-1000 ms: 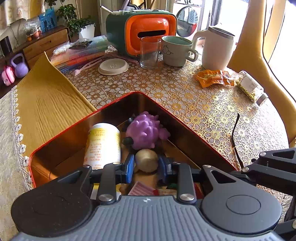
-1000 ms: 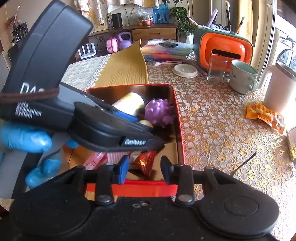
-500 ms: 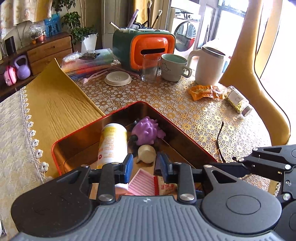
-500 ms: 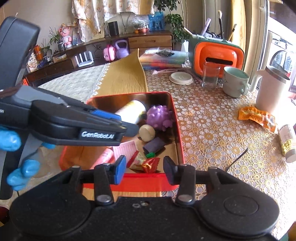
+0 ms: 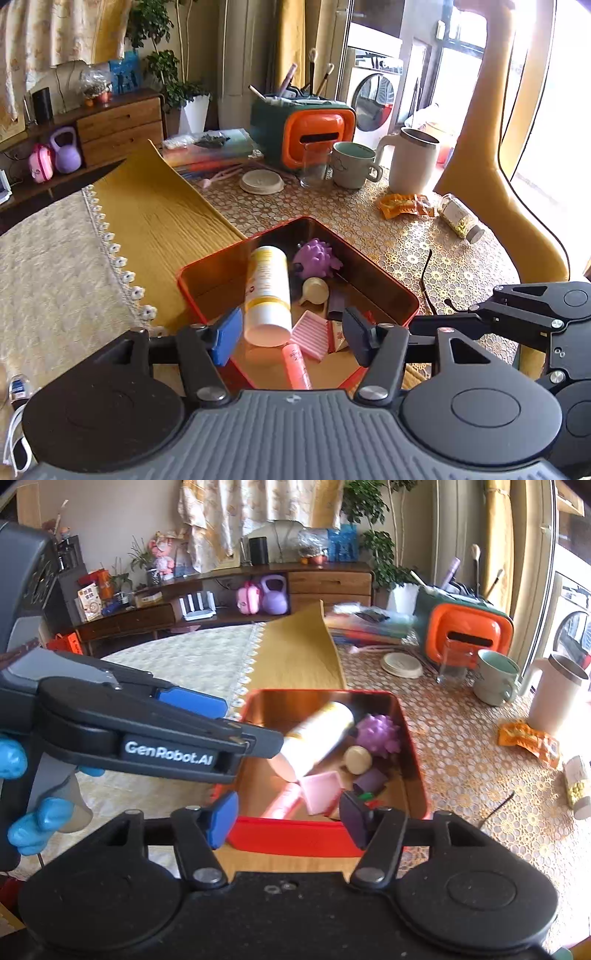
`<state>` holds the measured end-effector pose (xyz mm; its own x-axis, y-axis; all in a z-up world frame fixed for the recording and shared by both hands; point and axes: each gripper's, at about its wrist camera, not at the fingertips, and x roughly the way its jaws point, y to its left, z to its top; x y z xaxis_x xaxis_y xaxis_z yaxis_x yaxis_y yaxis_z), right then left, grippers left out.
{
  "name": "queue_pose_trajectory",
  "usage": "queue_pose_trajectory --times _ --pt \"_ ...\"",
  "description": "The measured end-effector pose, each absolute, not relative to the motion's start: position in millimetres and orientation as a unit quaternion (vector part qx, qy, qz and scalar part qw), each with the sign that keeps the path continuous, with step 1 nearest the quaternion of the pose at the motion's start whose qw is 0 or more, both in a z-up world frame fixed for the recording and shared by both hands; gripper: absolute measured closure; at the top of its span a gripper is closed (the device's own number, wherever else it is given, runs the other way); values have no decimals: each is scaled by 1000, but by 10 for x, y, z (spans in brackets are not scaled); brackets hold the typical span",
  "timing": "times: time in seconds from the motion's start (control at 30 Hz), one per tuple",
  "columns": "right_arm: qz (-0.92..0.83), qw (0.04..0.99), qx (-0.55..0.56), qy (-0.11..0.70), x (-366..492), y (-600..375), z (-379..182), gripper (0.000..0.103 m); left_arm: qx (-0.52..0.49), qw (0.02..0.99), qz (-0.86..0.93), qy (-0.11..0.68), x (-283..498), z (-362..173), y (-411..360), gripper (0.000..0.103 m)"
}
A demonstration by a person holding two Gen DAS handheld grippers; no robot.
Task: Organize rigid objects
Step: 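Carry the cream ball and red candy into the red tin and open both tools, then withdraw both tools from the red tin toward the white sunglasses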
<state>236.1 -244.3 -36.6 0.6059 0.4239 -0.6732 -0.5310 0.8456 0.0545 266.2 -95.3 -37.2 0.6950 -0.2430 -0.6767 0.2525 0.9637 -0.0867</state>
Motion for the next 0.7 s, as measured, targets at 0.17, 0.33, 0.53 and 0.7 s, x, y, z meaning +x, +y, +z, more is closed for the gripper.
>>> queue_pose_trajectory --times 0.17,0.33,0.53,0.7 --pt "277 892 -81 348 2214 -2280 -307 39 2 924 -122 362 2423 -303 -712 44" --pt "286 891 -82 343 2091 -2130 -268 30 -10 927 -106 359 2197 -262 -415 44" --pt "300 889 -85 336 1962 -1922 -254 20 -20 931 -82 355 1952 -268 -42 31" --pt "319 885 -87 328 1857 -1733 -250 13 -14 934 -56 353 1775 -322 264 30"
